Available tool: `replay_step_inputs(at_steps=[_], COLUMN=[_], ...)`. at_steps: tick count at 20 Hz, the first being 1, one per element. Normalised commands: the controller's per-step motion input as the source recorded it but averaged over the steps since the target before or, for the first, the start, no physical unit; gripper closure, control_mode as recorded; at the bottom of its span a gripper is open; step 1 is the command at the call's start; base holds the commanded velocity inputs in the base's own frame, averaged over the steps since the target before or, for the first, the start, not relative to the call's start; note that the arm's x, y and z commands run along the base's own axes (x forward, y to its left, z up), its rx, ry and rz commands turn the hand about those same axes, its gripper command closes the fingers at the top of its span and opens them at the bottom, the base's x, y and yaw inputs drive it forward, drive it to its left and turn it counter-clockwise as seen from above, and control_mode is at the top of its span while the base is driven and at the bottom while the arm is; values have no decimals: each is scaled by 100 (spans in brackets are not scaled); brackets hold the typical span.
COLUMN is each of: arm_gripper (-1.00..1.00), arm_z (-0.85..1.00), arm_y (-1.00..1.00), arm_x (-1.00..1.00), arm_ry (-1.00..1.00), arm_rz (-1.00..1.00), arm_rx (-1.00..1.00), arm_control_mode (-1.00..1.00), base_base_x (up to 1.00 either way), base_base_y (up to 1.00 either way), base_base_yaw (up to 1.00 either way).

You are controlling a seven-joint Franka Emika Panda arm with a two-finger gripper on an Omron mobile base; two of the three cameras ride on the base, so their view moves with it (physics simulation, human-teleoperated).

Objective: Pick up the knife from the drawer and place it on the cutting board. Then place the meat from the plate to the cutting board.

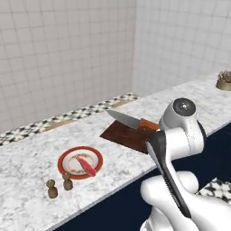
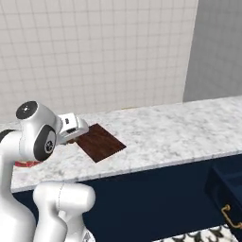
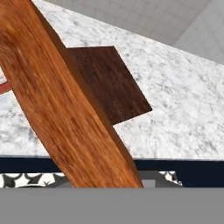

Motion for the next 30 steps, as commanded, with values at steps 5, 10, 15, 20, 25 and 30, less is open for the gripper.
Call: replay_step_inputs(at_steps=[5,10,15,20,25,30], arm_gripper=[100,100,100,100,100,100], arm_z=[0,0,0,0,-9,-30], arm_y=[0,0,0,0,1,-24], arm_x=[0,0,0,0,25,61], arm_ry=[0,0,0,0,5,28], arm_rz=[0,0,0,0,0,0], arm_rx=[0,0,0,0,0,0], arm_control_mode=[100,100,100,100,-100,-100], base_base_x=[13,45,62,71,23,0], base_base_y=[22,-50,-38,37,16,0], base_base_yaw=[41,16,2,0,0,0])
